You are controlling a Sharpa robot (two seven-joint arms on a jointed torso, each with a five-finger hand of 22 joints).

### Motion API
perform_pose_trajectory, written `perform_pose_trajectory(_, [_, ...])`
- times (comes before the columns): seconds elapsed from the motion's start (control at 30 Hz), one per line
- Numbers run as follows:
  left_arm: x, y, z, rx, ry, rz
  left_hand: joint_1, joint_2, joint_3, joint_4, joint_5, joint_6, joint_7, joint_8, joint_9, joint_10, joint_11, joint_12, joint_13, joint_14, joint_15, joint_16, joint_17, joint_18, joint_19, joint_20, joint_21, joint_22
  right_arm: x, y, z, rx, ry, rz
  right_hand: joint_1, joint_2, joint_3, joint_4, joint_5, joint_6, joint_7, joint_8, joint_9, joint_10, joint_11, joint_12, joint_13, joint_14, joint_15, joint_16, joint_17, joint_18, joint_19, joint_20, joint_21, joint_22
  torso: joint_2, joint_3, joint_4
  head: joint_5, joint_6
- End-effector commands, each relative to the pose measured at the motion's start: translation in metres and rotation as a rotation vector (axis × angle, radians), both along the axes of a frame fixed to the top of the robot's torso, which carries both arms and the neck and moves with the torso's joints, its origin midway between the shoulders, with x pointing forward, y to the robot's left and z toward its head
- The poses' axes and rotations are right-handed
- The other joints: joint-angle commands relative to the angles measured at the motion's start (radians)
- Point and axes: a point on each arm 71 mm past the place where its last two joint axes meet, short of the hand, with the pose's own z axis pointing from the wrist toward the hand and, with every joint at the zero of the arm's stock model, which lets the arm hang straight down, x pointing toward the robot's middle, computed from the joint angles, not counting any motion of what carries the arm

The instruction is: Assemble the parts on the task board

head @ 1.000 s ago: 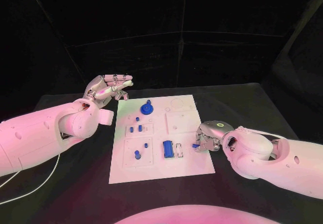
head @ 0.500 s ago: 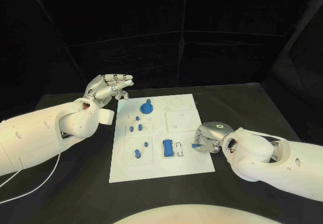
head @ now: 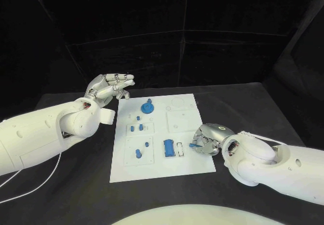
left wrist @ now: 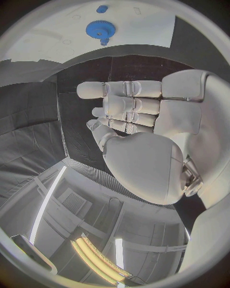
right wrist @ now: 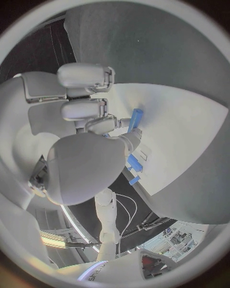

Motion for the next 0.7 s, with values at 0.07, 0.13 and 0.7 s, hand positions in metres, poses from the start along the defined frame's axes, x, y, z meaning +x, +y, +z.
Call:
perform_pose_trajectory(0.07, [0.0,-0.002,0.001,-0.009,-0.001,-0.013,-0.007,0.001,-0.004,0.0,-0.003,-0.002,0.003,0.007,-0.002,-0.006,-0.001,0.003,0.002,-0.006,-0.003,-0.002,-0.001,0.014,-0.005,0.005,-0.004,-0.002,0.0,0.004,0.003,0.089,0.003,-0.053,-0.022,-0.012,0.014,0.007,-0.019,0.019,-0.018,-0.003,0.05,0.01,-0.006,0.005,0.026,0.082,-0.008,0.006,0.151,-0.02,0.015,-0.005,0.003,0.145,0.0,-0.0001,0.0002,0.0,-0.002])
perform_pose_trajectory(0.13, [0.0,-0.002,0.001,-0.009,-0.001,-0.013,-0.007,0.001,-0.004,0.0,-0.003,-0.002,0.003,0.007,-0.002,-0.006,-0.001,0.003,0.002,-0.006,-0.003,-0.002,-0.001,0.014,-0.005,0.005,-0.004,-0.002,0.0,0.007,0.002,0.104,0.02,-0.058,-0.034,-0.018,0.02,0.012,-0.028,0.022,-0.019,-0.003,0.053,0.011,-0.007,0.006,0.028,0.082,-0.008,0.006,0.153,-0.02,0.015,-0.005,0.004,0.146,0.0,-0.0001,0.0002,0.0,-0.002])
perform_pose_trajectory(0.7, [0.0,-0.003,0.001,-0.009,0.001,-0.018,-0.007,0.001,-0.004,0.0,-0.003,-0.002,0.003,0.007,-0.002,-0.006,-0.001,0.003,0.002,-0.006,-0.003,-0.002,-0.001,0.014,-0.005,0.005,-0.004,-0.002,0.004,0.02,-0.007,0.152,0.114,-0.087,-0.165,-0.033,-0.045,0.086,0.064,0.075,-0.041,0.016,0.085,0.047,-0.024,0.054,0.065,0.084,-0.022,0.011,0.162,-0.023,0.024,-0.016,0.011,0.156,0.0,-0.0006,0.0004,0.007,-0.006])
